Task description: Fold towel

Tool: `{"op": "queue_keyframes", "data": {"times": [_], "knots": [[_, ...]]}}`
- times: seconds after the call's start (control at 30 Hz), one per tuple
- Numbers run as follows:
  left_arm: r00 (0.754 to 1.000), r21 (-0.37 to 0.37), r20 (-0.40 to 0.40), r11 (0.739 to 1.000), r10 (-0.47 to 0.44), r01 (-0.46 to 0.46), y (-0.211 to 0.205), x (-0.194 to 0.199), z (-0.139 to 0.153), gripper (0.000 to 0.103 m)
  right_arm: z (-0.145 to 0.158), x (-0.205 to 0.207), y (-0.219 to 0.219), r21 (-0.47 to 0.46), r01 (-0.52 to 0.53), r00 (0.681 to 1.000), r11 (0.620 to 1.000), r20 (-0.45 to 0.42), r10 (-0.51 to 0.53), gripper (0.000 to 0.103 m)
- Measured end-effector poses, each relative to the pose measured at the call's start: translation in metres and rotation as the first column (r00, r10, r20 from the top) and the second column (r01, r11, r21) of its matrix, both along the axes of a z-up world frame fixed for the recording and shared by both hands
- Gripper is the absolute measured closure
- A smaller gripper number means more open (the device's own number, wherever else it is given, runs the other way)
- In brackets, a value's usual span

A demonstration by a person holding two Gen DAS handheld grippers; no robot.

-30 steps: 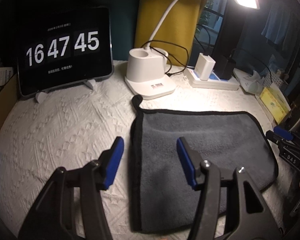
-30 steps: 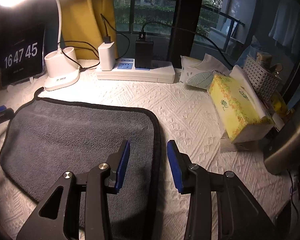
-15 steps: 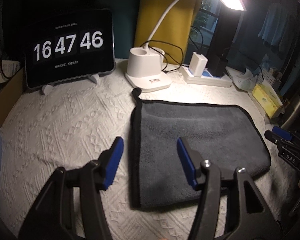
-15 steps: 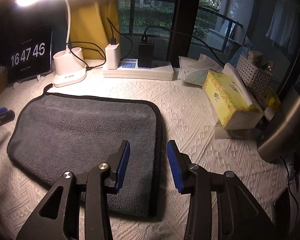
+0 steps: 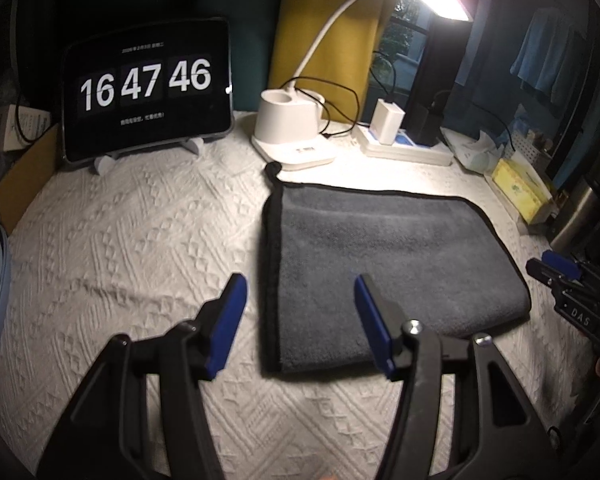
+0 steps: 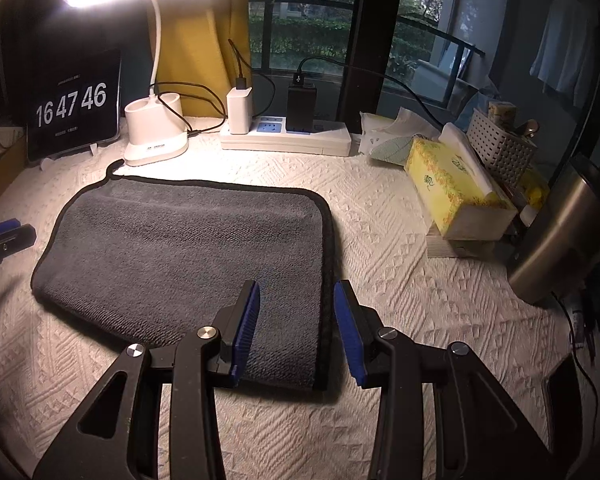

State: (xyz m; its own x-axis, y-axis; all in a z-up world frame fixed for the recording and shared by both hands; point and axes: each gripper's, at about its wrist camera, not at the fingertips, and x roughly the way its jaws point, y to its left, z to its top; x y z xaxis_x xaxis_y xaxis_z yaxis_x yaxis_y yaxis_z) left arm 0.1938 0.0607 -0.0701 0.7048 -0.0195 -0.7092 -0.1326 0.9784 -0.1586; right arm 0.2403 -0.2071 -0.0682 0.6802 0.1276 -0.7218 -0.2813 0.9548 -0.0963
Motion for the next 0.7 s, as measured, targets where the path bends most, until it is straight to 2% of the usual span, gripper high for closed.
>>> {"op": "queue_keyframes", "data": {"times": [0.7], "knots": [[0.999,0.008,0.007,0.999,-0.038,0.038,-0.018,-0.038,0.003,0.045,0.000,-0.037,-0.003,0.013,-0.002,1.000,1.000,0.010,0.002,0.062]]}}
